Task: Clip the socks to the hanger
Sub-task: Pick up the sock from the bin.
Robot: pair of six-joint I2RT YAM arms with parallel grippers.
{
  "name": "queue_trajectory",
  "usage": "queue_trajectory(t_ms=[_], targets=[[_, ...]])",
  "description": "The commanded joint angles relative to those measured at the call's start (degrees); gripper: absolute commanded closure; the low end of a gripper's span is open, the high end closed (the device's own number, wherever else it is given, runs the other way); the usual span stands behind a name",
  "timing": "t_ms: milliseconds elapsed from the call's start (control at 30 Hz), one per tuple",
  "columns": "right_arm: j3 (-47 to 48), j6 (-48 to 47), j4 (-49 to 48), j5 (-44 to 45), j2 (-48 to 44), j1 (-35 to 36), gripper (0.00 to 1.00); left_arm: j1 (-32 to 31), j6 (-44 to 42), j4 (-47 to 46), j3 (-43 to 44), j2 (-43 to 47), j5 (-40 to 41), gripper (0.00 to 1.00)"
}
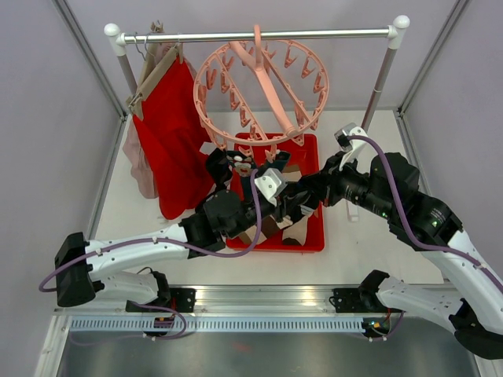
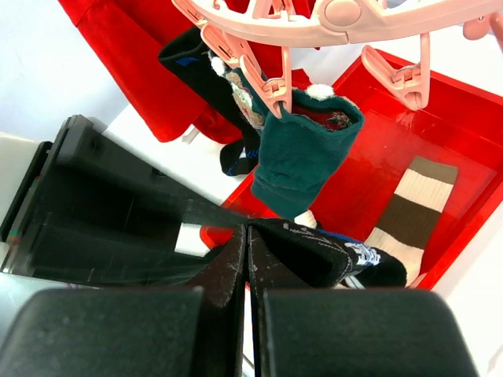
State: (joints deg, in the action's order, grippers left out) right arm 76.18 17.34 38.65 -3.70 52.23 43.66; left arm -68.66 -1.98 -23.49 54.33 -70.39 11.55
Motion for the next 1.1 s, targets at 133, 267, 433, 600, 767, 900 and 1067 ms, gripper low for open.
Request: queue_trajectory(t_ms=[133, 267, 433, 600, 767, 900, 1067], targets=[[1.25, 1.11, -1.38, -0.25, -0.11, 0.11, 0.9, -0.33, -1.63, -6.22, 0.96, -1.85, 0.31, 0.98], [2.21, 0.41, -1.91, 7.54, -0.98, 0.11, 0.6, -0.33, -1.36, -6.4, 0.7, -3.0, 4.96, 0.98], [3.27, -1.87, -4.63, 14.77, -2.22, 0.11, 0.4, 0.19, -0.58, -5.7, -0.18, -3.61, 12.52, 0.98], [3.98, -4.42, -5.43, 21.1, -0.64, 0.11, 0.38, 4.23, 4.34, -1.83, -0.54, -3.35, 13.85, 0.98], [2.14, -7.23, -7.97, 23.21, 1.74, 0.2, 0.37, 6.7, 6.37, 1.5, -1.33, -2.21, 13.59, 0.98], [0.37, -9.6, -11.58, 22.96, 2.62, 0.02, 0.37, 8.02, 7.69, 3.7, -1.94, -0.54, 13.85, 0.98], [-2.7, -14.35, -17.29, 20.58, 3.93, 0.02, 0.39, 8.72, 8.04, 6.08, -2.91, 2.1, 14.11, 0.98]])
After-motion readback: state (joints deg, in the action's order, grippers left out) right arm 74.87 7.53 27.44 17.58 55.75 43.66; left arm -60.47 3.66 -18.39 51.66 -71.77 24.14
